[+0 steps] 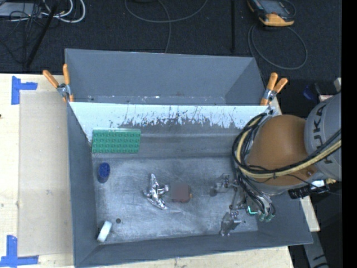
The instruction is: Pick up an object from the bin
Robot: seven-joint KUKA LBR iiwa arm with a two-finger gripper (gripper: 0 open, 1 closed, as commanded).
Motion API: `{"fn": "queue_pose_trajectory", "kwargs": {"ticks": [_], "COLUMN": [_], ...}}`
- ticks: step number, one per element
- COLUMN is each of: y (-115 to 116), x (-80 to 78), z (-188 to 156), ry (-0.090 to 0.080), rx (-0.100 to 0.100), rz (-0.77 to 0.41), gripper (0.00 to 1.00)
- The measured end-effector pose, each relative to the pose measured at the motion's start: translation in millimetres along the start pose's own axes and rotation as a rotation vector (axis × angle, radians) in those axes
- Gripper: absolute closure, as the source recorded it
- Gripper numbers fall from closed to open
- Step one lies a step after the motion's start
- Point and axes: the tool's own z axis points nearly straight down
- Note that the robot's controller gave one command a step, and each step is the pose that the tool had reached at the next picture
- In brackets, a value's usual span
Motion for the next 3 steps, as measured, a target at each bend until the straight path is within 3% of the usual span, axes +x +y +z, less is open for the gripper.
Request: {"fn": "queue_pose_trajectory", "kwargs": {"ticks": [1, 2, 3], "y": [80.2, 63.3, 80.2], "x": [-73.5, -70.6, -69.7], "z": [64.6, 33.7, 31.6], "ry": [-0.011, -0.011, -0.009], "rx": [0.001, 0.002, 0.001], "rz": [-0.115, -0.189, -0.339], "gripper": [0.00, 0.00, 0.00]}}
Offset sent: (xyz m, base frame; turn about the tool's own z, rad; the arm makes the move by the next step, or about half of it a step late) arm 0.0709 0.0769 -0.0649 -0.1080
